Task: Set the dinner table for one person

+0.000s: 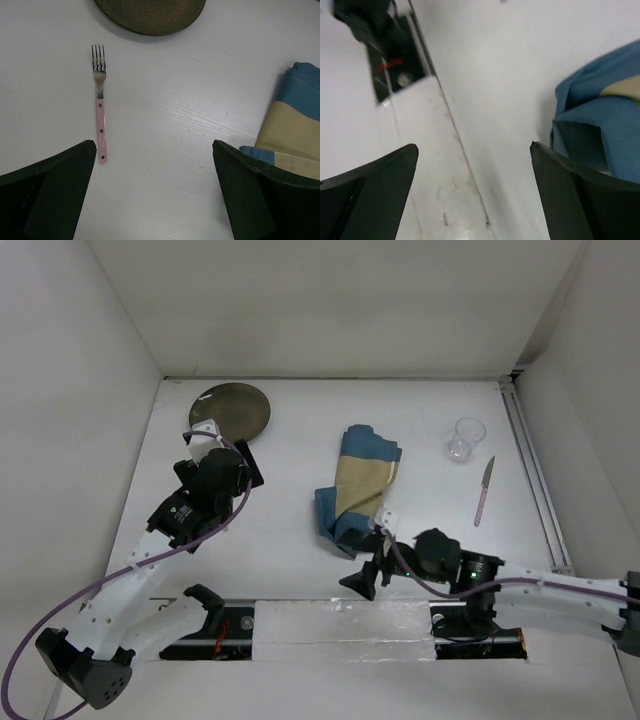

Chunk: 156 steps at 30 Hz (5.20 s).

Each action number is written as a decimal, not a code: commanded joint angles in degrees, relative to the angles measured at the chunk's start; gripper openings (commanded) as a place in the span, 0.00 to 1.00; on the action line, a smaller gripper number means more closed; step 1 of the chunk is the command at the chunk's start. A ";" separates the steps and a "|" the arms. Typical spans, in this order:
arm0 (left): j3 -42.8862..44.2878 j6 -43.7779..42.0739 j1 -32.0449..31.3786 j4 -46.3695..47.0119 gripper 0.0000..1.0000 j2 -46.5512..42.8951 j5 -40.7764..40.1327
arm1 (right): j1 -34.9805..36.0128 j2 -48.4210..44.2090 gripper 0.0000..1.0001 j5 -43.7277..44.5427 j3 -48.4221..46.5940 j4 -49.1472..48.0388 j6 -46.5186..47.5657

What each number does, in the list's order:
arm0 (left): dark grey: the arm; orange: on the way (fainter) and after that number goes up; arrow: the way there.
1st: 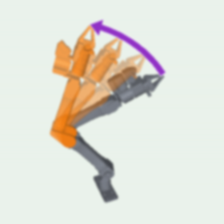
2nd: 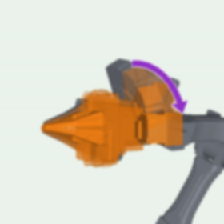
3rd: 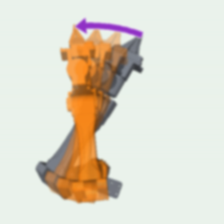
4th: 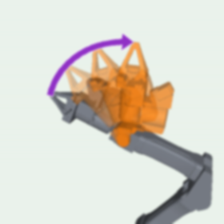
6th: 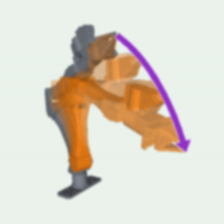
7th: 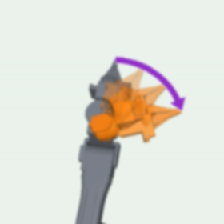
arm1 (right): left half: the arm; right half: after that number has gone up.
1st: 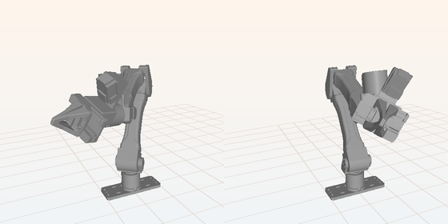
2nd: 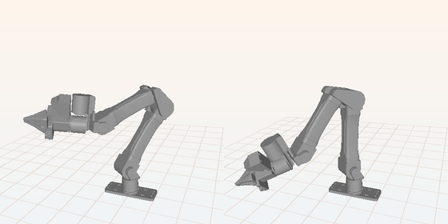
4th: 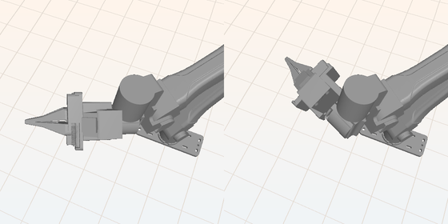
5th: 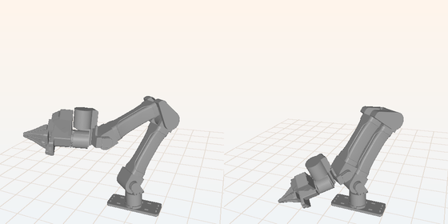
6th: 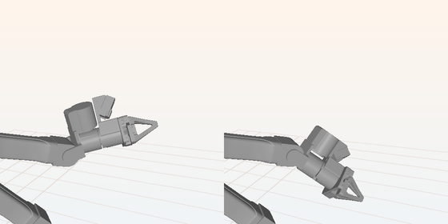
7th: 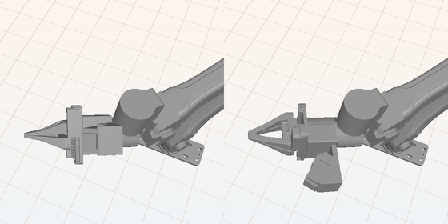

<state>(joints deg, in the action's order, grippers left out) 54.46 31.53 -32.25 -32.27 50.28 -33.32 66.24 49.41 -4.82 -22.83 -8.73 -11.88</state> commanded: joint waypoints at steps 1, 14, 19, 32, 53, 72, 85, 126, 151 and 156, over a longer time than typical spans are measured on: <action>0.12 -0.68 0.17 1.69 1.00 -0.62 0.27 | 4.15 -11.94 1.00 13.75 -0.29 -0.16 -5.96; -3.73 10.56 0.17 15.20 1.00 8.68 28.44 | -2.86 5.78 1.00 44.03 -22.24 36.23 -33.28; -7.34 11.19 0.17 26.88 1.00 17.91 35.16 | -3.40 2.90 1.00 34.29 -20.77 32.20 -34.25; -10.86 17.60 0.17 42.11 1.00 36.20 46.86 | -3.40 -11.00 1.00 29.78 -12.33 33.69 -40.06; -13.15 16.28 0.17 47.83 0.08 35.51 42.20 | -2.87 -9.59 1.00 25.30 -3.46 19.91 -43.40; -14.20 15.67 0.17 44.66 0.00 24.16 42.10 | -1.11 -3.97 0.99 33.56 4.72 8.74 -67.74; -16.40 15.67 0.17 47.12 0.00 22.58 44.57 | -0.58 -0.11 0.98 46.29 12.55 -4.80 -82.68; 3.96 12.94 0.70 34.32 0.00 21.52 33.38 | -25.26 3.15 0.00 34.28 -12.03 1.05 -43.89; 33.59 18.14 4.48 7.92 0.00 20.10 10.29 | -51.55 10.86 0.00 1.71 -51.94 26.66 -12.39; 54.37 9.44 5.26 7.23 0.00 36.86 13.88 | -56.83 22.91 0.00 -10.55 -62.84 24.56 -9.74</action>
<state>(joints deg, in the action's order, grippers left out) 97.17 47.92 -27.88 -27.20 82.35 -21.78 11.40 69.91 -3.40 -79.59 18.96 -25.85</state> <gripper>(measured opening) 0.003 0.025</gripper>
